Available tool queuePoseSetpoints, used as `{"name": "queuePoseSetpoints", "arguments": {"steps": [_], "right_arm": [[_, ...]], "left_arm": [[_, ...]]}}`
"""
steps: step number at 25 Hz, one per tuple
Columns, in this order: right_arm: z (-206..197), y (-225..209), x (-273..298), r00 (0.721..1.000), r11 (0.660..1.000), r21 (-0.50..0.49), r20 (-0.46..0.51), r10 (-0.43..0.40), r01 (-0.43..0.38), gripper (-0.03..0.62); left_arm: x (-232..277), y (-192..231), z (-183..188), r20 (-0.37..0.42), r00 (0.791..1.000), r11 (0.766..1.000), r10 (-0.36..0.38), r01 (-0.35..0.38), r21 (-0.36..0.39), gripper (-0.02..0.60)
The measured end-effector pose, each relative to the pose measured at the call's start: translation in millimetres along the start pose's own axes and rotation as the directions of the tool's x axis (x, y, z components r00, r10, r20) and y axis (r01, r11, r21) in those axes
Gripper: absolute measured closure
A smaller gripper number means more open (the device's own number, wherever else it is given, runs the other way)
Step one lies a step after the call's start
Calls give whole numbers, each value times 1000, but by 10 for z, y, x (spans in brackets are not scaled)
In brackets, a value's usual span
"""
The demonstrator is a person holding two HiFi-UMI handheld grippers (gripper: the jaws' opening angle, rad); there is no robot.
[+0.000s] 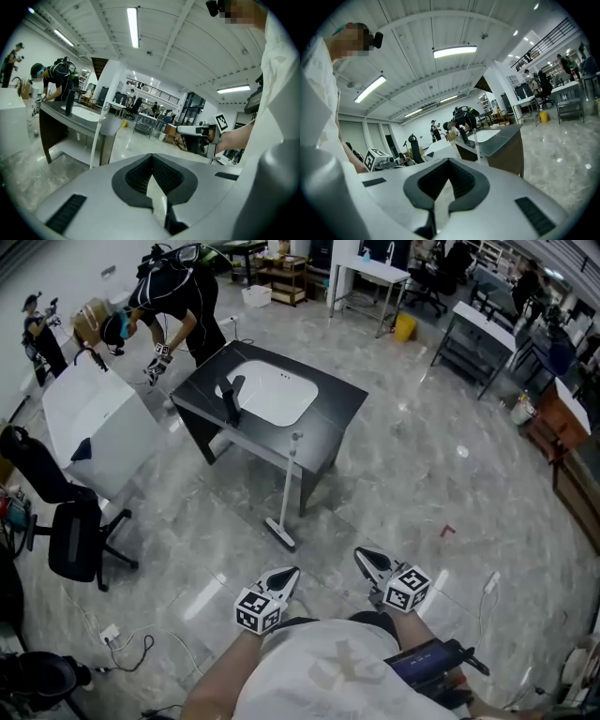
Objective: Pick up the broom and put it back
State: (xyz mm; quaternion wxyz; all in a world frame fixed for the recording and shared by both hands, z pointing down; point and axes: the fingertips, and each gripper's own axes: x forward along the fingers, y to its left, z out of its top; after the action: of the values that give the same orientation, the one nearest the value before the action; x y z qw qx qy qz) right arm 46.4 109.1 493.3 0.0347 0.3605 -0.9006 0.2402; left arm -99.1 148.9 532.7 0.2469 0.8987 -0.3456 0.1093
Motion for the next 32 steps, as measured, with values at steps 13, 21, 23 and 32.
{"name": "queuePoseSetpoints", "arguments": {"steps": [13,21,23,32], "right_arm": [[-61,-62,121,996,995,25,-7,-92,92,577],[-35,-156,505,999,998,40,-31,-39,40,577],[-20,-215,621,999,999,41,-43,-17,19,577],[212,-563,1028,996,998,28,-68,56,-55,577]], "left_arm": [[-230,374,-65,-1,996,996,91,-91,21,571],[-224,638,-99,-31,990,990,140,-140,3,571],[-186,725,-101,-39,986,987,163,-163,-2,571],[196,993,71,-54,979,980,196,-198,-29,571]]}}
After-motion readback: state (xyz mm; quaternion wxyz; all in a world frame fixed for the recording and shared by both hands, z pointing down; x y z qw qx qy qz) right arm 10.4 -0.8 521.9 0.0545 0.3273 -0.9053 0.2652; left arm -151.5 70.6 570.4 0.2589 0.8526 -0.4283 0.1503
